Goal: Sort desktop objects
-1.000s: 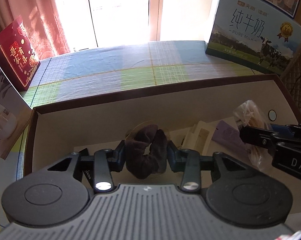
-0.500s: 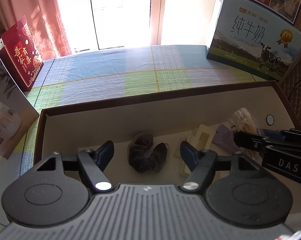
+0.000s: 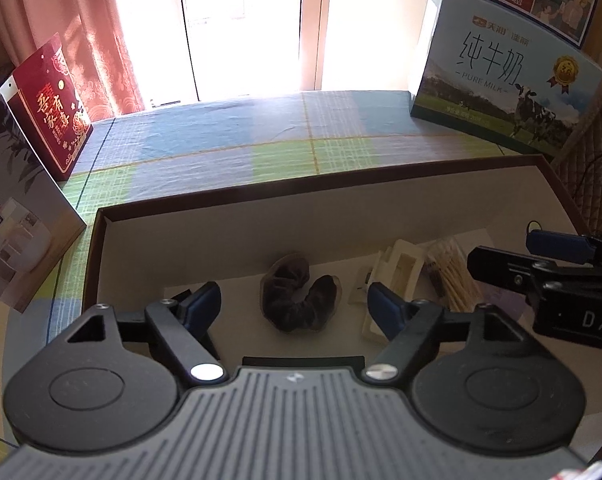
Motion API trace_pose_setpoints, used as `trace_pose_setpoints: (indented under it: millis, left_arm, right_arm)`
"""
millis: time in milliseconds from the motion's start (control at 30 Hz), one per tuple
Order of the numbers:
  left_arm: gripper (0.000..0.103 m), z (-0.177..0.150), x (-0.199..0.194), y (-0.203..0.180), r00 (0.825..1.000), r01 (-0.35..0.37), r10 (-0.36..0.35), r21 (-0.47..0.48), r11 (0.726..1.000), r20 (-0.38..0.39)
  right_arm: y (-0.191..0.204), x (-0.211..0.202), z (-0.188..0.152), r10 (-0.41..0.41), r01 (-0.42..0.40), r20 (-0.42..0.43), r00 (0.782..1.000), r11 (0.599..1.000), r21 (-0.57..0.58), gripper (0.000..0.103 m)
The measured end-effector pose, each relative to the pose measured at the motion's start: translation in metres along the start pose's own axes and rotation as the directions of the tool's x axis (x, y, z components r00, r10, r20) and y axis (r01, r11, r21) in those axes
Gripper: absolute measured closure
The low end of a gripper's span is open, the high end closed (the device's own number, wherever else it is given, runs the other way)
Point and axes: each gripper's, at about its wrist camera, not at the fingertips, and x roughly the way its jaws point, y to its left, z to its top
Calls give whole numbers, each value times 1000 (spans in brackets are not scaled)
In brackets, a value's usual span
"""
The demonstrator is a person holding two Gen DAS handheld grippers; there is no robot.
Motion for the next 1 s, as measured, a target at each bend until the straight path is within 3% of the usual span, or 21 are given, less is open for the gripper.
trace_pose_setpoints:
  millis: [200, 400, 1000]
  left_arm:
    - [16, -8, -18, 4, 1000, -25, 25, -4, 1000, 13]
    - [8, -21, -42, 5, 999, -43, 43, -1, 999, 30]
    - [1, -76, -120, -9, 993, -87, 87, -3, 996, 82]
  right_arm:
    - [5, -26, -7, 18, -18, 23, 1000, 1000, -12, 10]
    - [11, -56, -22, 5, -4, 46, 999, 1000, -15, 2]
    - [22, -130, -69, -17, 20, 68, 998, 999, -35, 2]
